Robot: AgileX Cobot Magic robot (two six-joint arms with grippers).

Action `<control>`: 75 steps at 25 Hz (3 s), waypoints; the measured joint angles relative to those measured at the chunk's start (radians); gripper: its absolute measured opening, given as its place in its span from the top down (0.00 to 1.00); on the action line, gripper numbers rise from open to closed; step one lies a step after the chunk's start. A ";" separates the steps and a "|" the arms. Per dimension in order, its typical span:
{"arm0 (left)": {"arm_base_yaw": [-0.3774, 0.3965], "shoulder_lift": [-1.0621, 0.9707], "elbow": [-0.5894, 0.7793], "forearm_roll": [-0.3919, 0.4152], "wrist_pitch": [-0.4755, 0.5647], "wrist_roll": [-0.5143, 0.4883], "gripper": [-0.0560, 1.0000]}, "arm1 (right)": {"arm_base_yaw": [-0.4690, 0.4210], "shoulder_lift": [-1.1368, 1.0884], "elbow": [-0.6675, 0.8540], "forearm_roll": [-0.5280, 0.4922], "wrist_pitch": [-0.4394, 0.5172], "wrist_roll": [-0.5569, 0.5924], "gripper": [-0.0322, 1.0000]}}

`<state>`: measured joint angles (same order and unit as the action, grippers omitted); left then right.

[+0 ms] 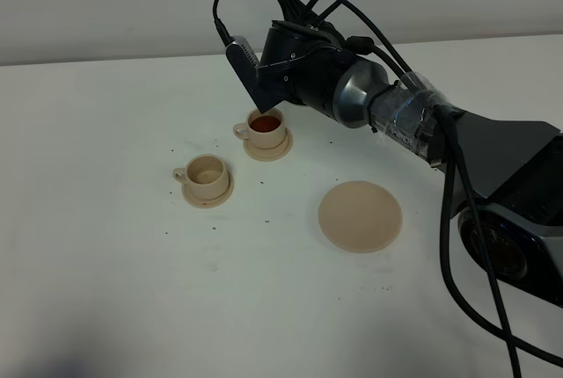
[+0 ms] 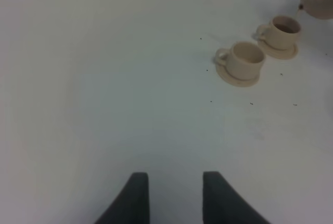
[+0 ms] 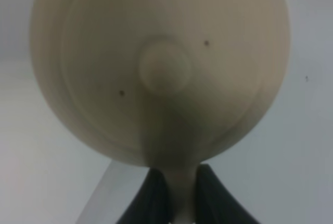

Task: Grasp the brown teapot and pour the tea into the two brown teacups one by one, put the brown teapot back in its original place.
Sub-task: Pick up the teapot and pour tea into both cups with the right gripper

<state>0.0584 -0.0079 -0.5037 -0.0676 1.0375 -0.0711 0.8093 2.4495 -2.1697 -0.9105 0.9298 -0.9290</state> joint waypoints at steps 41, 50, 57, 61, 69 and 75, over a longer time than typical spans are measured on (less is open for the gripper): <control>0.000 0.000 0.000 0.000 0.000 0.000 0.69 | 0.006 0.000 0.000 0.004 -0.002 -0.020 0.86; 0.000 0.000 0.000 0.000 0.000 0.000 0.69 | 0.010 0.000 0.000 0.003 -0.003 -0.024 0.86; 0.000 0.000 0.000 0.000 0.000 0.000 0.69 | 0.010 0.000 0.000 0.022 -0.003 -0.011 0.86; 0.000 0.000 0.000 0.000 0.000 0.000 0.69 | 0.010 0.000 0.000 0.031 -0.002 0.026 0.86; 0.000 0.000 0.000 0.000 0.000 0.000 0.69 | 0.010 0.000 0.000 0.054 0.037 0.068 0.86; 0.000 0.000 0.000 0.000 0.000 0.000 0.69 | 0.010 0.000 0.000 0.091 0.049 0.096 0.86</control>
<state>0.0584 -0.0079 -0.5037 -0.0676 1.0375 -0.0711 0.8190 2.4495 -2.1697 -0.8198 0.9787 -0.8333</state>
